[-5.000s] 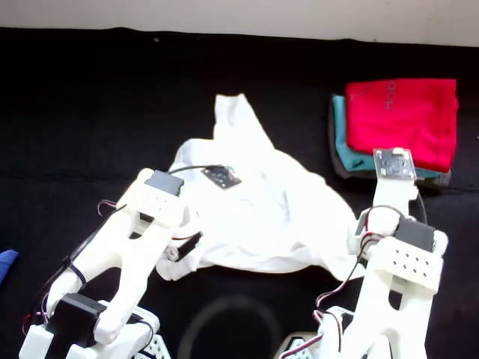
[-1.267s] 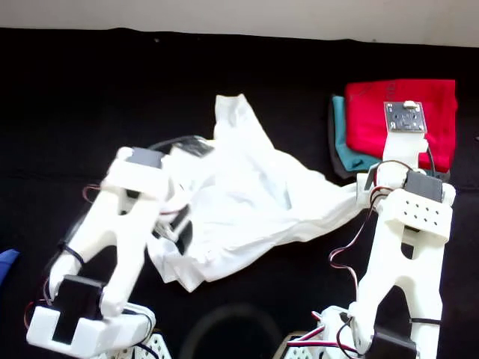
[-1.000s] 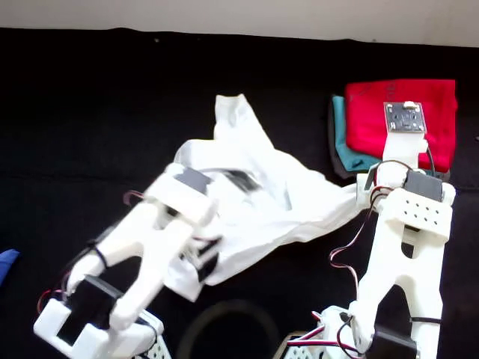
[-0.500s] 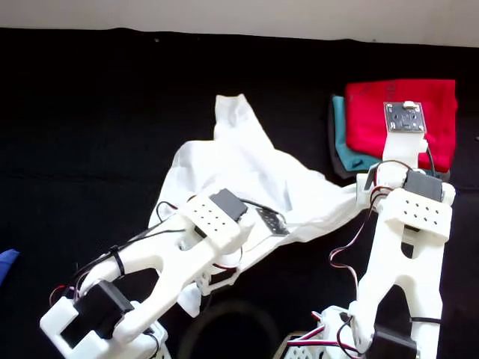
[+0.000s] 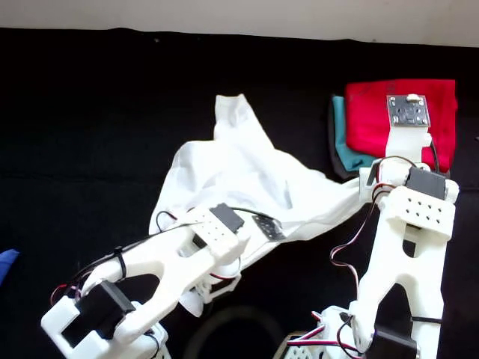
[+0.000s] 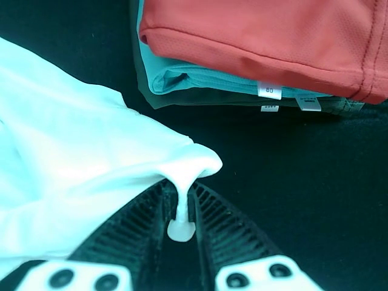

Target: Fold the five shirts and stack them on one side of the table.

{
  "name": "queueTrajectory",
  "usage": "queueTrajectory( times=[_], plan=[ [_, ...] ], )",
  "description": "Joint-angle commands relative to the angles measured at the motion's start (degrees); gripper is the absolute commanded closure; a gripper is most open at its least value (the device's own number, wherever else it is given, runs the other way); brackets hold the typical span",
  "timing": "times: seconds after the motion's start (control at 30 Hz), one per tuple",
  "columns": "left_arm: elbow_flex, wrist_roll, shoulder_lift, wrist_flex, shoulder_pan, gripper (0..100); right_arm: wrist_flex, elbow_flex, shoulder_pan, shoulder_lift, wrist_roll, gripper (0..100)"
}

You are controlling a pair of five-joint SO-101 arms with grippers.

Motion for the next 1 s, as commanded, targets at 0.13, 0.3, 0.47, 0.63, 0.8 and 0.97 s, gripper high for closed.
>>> queueTrajectory(
  times=[0.13,0.3,0.47,0.63,0.8,0.97],
  plan=[
    [1.0,4.2,0.4,-5.5,5.2,79,0.4,-2.7,-1.3,0.0,0.4,99.3],
    [2.6,4.0,4.4,-6.3,5.4,79,0.4,-2.7,-1.3,0.0,0.4,99.3],
    [-1.3,3.9,5.0,-4.8,3.7,100,0.3,-2.7,-1.3,0.0,0.4,99.3],
    [-11.1,3.8,-0.4,1.5,-2.6,99,-0.3,-2.2,-1.5,0.0,-0.4,99.3],
    [-20.4,3.9,-5.8,3.4,-14.9,99,-5.0,-3.2,-2.3,0.0,-10.0,99.3],
    [-25.8,5.4,-5.8,1.1,-26.8,95,-6.8,-8.2,-6.7,4.7,-13.3,99.3]
  ],
)
